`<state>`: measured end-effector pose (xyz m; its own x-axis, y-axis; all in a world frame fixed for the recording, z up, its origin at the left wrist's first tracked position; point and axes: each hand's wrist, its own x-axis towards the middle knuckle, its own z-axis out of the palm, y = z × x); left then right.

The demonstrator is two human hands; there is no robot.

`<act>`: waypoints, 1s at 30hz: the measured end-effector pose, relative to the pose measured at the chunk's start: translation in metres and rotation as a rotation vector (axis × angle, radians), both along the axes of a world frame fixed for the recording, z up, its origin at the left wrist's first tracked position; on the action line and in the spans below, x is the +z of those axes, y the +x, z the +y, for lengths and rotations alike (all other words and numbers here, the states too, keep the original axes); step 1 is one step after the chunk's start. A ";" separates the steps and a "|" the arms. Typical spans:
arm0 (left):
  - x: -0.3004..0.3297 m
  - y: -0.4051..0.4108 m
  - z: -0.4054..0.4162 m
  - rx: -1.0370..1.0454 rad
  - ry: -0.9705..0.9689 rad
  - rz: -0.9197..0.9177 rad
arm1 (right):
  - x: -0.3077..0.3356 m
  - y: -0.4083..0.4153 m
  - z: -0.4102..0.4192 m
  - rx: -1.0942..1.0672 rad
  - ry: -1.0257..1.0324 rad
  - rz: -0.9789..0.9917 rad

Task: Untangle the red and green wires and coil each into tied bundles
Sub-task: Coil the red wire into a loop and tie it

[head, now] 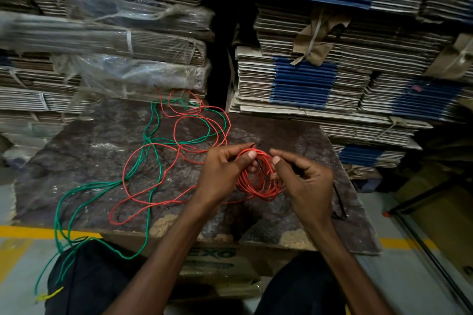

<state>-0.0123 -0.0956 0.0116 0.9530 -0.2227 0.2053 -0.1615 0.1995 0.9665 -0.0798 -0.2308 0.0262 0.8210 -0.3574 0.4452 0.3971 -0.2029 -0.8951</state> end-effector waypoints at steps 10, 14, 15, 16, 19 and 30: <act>0.001 -0.003 0.000 0.010 0.108 -0.069 | -0.002 0.002 -0.002 -0.008 -0.048 0.005; 0.003 -0.007 0.000 0.025 0.145 -0.105 | -0.001 0.002 -0.002 -0.007 -0.055 0.003; 0.004 -0.007 0.000 0.031 0.158 -0.117 | 0.000 0.002 -0.002 -0.008 -0.057 0.002; 0.005 -0.008 0.000 0.036 0.170 -0.128 | 0.000 0.002 -0.002 -0.010 -0.058 0.002; 0.009 -0.011 -0.001 0.039 0.184 -0.147 | 0.002 0.002 -0.001 -0.012 -0.043 0.001; 0.015 -0.017 -0.003 0.218 0.141 -0.078 | 0.005 -0.001 0.005 -0.006 -0.007 0.011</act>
